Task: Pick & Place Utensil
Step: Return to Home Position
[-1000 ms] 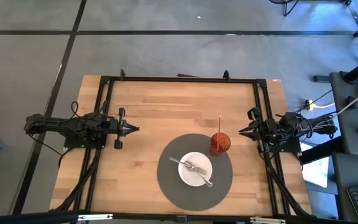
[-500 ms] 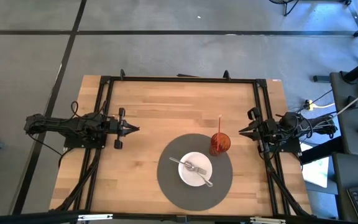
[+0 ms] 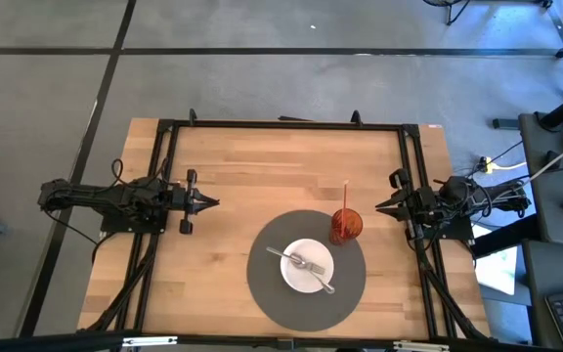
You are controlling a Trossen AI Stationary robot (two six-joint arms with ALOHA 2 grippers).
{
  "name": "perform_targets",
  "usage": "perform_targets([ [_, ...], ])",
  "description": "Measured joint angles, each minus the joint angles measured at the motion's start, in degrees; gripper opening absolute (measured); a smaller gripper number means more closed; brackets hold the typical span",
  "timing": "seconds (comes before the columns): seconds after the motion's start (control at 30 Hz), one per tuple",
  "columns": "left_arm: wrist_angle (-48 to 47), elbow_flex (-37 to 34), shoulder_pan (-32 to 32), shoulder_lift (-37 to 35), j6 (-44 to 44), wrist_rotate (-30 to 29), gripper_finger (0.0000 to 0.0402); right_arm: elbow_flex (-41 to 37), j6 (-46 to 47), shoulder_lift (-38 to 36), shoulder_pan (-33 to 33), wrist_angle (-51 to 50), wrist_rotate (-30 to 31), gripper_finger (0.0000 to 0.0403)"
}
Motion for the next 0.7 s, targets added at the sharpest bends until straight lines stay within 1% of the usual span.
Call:
perform_targets([
  [0.7,-0.02,0.0,0.0,0.01,0.0,0.0,0.0008,0.0,0.0,-0.01,0.0,0.0,-0.01,0.0035],
])
